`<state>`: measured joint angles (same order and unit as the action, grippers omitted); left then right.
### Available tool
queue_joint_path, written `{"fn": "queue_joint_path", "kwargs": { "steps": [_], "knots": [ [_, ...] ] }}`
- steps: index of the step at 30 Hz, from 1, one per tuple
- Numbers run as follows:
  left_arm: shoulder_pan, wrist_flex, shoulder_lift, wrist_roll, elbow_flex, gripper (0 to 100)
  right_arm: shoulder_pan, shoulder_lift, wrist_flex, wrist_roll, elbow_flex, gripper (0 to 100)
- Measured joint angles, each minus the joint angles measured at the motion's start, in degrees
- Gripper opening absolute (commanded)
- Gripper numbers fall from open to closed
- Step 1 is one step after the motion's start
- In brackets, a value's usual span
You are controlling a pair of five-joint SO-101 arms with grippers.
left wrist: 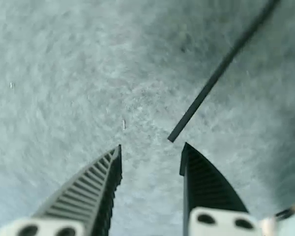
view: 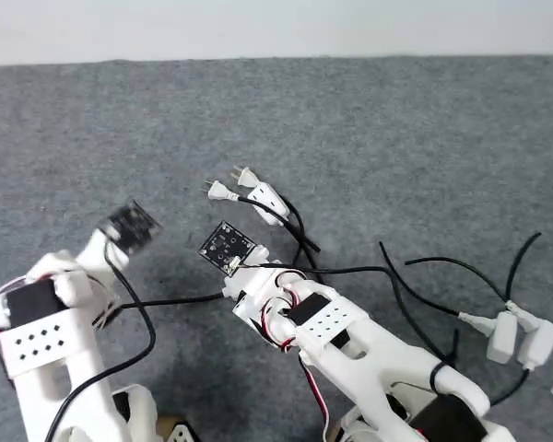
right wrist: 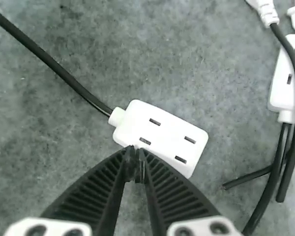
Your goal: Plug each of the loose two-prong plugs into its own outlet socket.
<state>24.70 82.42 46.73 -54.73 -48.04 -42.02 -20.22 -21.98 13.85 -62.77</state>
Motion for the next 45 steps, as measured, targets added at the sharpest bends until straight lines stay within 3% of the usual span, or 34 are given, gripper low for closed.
{"fn": "queue_joint_path", "kwargs": {
  "steps": [5, 9, 30, 37, 41, 45],
  "knots": [
    [-0.4, 6.0, 0.0, 20.2, 5.4, 19, 0.6, 0.0, 0.0, 0.1, 0.0, 0.9],
    [-0.7, 6.2, 0.0, 27.4, 5.5, 19, 0.6, 0.0, 0.0, 0.1, 0.0, 0.9],
    [-2.7, 3.0, 0.0, 28.0, 1.8, 18, 0.6, 0.0, 0.0, 0.1, 0.0, 0.9],
    [-3.0, 2.9, 0.0, 28.0, 0.9, 5, 0.6, 0.0, 0.0, 0.1, 0.0, 0.9],
    [-7.9, 1.9, 0.0, 26.6, -4.1, 16, 0.6, 0.0, 0.0, 0.1, 0.0, 0.9],
    [-12.7, 1.4, 0.0, 16.9, -8.4, 22, 0.6, 0.0, 0.4, 0.1, 0.0, 0.9]
  ]
}}
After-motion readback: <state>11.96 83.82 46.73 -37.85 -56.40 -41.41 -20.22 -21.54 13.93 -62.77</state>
